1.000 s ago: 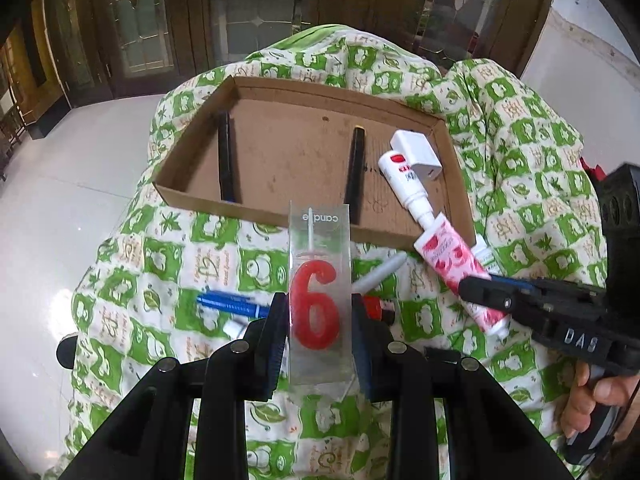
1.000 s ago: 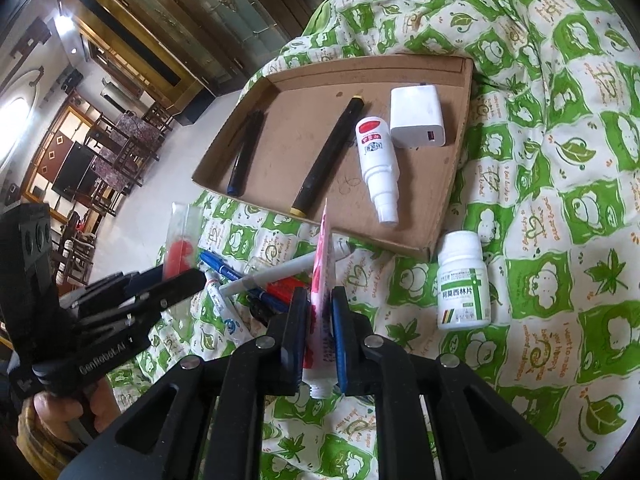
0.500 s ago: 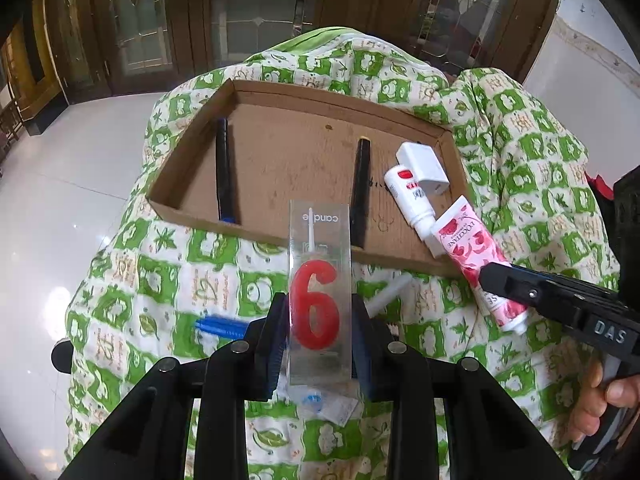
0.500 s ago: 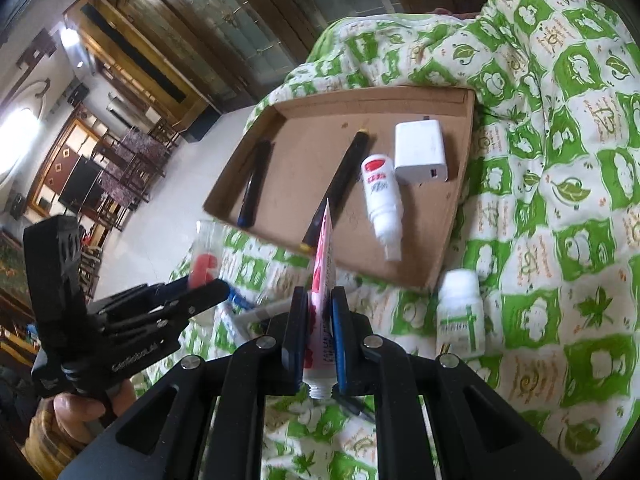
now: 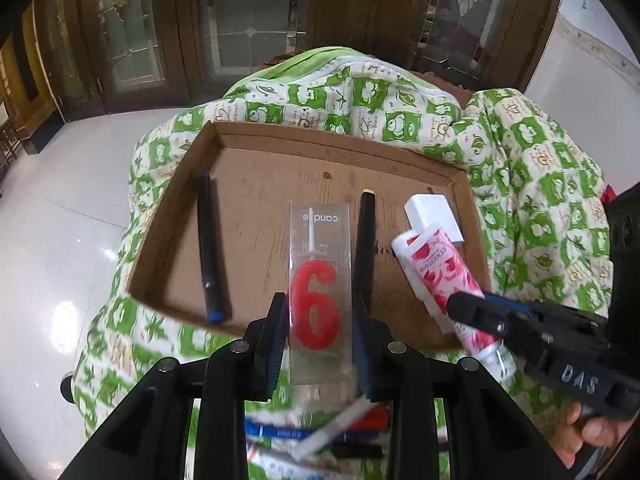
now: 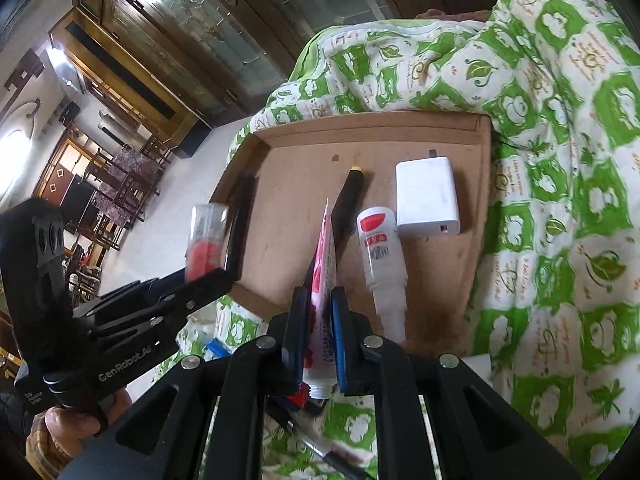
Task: Organize rigid objects
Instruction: 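Release the candle packet in the tray with the left tool while the right tool releases the tube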
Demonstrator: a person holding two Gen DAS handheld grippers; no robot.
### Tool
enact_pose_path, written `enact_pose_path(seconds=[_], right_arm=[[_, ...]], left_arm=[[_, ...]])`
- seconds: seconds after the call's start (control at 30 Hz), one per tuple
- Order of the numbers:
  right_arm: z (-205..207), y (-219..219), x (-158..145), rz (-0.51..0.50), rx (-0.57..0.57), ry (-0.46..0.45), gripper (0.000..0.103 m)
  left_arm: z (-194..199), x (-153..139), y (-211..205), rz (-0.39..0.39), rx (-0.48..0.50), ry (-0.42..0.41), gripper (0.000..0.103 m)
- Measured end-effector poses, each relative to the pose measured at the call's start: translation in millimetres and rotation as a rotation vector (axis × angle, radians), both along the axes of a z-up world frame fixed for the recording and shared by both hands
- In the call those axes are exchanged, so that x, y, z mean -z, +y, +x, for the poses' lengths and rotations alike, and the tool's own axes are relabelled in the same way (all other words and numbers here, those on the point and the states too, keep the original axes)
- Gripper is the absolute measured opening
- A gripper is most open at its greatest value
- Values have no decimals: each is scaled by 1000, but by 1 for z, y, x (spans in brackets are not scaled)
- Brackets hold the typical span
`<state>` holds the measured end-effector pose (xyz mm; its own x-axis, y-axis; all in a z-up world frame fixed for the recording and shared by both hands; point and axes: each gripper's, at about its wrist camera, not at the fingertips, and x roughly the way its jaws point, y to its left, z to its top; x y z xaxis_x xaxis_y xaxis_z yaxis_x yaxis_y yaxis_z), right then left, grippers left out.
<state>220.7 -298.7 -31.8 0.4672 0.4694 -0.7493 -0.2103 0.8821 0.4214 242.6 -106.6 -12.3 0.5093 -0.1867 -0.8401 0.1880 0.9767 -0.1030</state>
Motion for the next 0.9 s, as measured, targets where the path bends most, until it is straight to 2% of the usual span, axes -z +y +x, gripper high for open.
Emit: enact_pose_path(seconds=[0.37,0.7,0.9], right_arm=[[24,18,24,-73,-12,31,11],[34,20,34,-116,5,33,11],[44,18,44,-107,21,54,11]], left_arm=[[34,26,-2,26,-23,20,31],[42,38,-3,41,-26,22,31],[48,49,-1,48,-41,32,31]])
